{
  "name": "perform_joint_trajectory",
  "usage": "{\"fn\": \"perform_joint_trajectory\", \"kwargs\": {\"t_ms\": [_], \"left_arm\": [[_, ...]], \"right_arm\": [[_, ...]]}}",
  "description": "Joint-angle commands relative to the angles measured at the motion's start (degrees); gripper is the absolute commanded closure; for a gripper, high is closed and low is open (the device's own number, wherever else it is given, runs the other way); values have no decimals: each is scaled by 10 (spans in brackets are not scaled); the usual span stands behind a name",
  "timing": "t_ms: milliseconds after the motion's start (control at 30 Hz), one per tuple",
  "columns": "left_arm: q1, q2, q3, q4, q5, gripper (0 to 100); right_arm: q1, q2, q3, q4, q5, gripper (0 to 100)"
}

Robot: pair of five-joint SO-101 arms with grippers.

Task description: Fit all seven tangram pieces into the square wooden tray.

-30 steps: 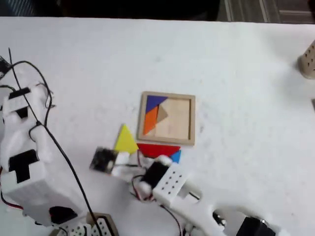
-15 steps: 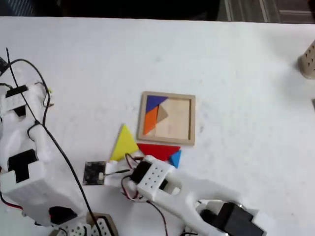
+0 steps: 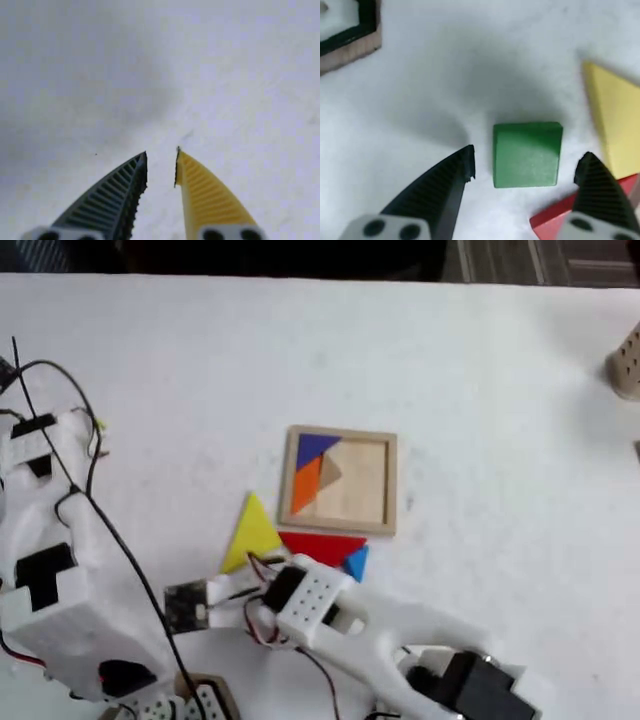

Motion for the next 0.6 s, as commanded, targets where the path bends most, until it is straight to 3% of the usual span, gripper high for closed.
{"fn": "perform_joint_trajectory", "kwargs": {"t_ms": [0,300,533,567], "left_arm": [[-3,-5,-33,5,4,868],[-3,-5,-33,5,4,868],[6,-5,-33,5,3,868],[7,-5,-33,5,3,868]], "right_arm": [[-3,0,-29,4,25,687],[-3,157,-171,112,34,704],[-3,185,-202,131,-16,986],[-1,185,-201,133,-24,982]]}}
